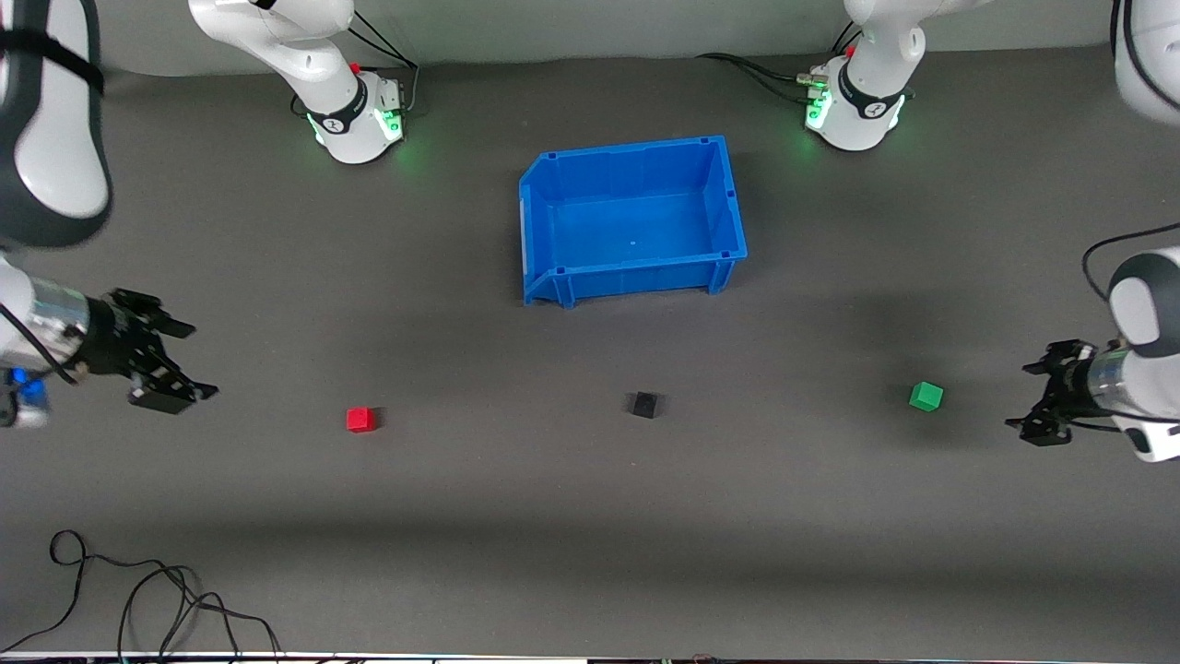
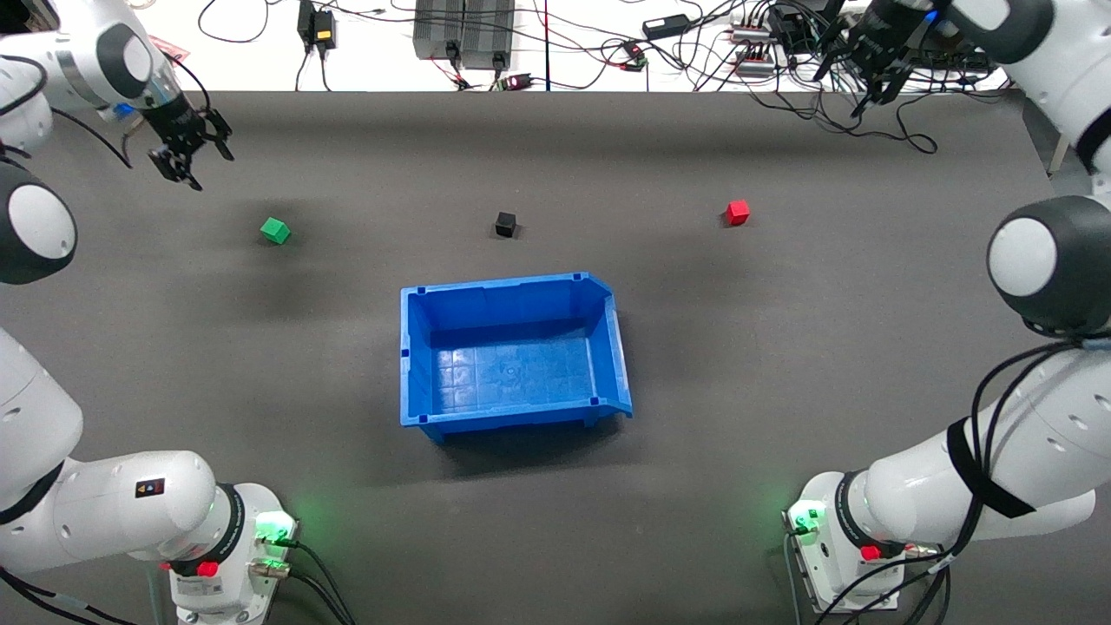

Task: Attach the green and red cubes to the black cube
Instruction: 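Reach the right gripper to the red cube while the left gripper reaches the green cube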

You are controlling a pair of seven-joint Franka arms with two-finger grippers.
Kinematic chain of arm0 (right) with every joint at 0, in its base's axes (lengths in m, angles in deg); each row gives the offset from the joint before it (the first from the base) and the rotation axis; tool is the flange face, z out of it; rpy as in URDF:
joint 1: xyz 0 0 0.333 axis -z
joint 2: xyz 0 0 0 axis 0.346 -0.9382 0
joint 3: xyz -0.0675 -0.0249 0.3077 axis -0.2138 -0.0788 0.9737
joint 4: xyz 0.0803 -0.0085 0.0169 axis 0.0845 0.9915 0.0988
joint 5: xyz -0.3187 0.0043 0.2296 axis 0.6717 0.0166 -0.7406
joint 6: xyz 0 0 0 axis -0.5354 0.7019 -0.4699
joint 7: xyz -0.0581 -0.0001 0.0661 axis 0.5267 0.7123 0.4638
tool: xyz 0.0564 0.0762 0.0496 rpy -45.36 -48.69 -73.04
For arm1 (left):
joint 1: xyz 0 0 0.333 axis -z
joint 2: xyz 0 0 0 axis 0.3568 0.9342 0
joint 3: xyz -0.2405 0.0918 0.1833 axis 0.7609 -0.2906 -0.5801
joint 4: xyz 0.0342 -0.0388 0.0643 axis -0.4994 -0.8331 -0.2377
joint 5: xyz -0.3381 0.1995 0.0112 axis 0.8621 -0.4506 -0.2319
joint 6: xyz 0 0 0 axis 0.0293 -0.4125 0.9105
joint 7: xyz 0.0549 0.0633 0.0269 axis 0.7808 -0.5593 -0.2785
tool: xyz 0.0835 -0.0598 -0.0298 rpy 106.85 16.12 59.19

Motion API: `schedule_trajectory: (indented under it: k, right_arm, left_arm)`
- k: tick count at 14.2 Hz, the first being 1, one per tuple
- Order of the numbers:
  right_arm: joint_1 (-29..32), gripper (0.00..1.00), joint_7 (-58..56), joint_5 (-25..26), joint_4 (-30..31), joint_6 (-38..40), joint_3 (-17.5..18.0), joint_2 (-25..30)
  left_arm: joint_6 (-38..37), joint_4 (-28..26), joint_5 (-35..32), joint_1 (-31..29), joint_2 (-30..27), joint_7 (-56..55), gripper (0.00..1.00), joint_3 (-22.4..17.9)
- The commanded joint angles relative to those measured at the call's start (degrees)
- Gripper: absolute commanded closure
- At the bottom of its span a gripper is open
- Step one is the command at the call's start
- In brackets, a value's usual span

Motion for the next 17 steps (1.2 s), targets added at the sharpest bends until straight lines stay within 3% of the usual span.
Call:
schedule_trajectory:
  k: [1, 5, 8, 12, 17]
  right_arm:
    - [-0.07, 0.0, 5.52, -1.07, -1.88, -2.14, -0.11, -5.53]
    - [-0.6, 0.0, 10.37, -2.55, 0.83, -9.42, -0.03, -10.55]
    - [-0.6, 0.0, 10.37, -4.23, 9.34, -19.35, -0.03, -9.94]
    - [-1.73, 0.0, 10.37, -8.36, 15.33, -30.43, 0.33, -12.39]
    - [-3.32, 0.0, 10.11, -11.17, 16.22, -35.63, 0.41, -16.7]
  left_arm:
    - [3.34, 0.34, 0.33, 0.53, 3.73, -4.56, 0.15, 0.33]
    - [7.74, 0.26, 0.41, 1.5, 7.08, -5.09, 0.21, 0.34]
    - [10.12, 0.17, 0.24, 1.85, 9.01, -7.21, 0.21, 0.51]
    - [11.27, -2.29, 0.06, 2.99, 9.28, -6.86, 0.22, 0.51]
    - [13.46, -6.33, -0.47, 2.64, 8.32, -6.24, 0.24, 0.51]
